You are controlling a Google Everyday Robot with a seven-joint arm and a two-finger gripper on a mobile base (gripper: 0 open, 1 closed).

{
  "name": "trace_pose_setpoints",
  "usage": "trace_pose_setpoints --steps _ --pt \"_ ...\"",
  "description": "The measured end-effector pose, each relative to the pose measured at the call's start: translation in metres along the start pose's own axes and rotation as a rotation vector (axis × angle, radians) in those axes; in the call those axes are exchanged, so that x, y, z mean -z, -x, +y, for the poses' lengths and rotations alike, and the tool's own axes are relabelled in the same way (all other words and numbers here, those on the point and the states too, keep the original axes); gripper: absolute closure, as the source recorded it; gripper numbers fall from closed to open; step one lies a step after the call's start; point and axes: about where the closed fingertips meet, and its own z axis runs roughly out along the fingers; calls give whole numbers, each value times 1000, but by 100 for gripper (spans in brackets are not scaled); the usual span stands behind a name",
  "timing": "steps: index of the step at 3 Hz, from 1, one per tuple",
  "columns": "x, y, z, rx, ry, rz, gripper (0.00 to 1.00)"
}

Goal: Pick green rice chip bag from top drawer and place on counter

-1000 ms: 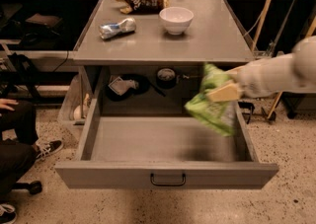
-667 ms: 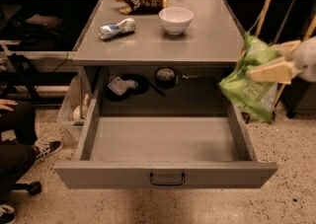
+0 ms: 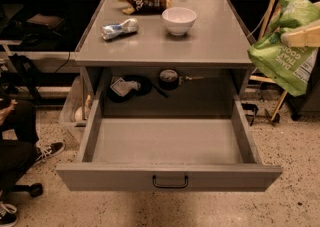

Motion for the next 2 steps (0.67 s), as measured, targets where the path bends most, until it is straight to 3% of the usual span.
trace_pose_setpoints --steps 1,2 --pt "-55 17 -23 86 -21 -66 100" --pt "-117 40 -70 169 -83 -105 100"
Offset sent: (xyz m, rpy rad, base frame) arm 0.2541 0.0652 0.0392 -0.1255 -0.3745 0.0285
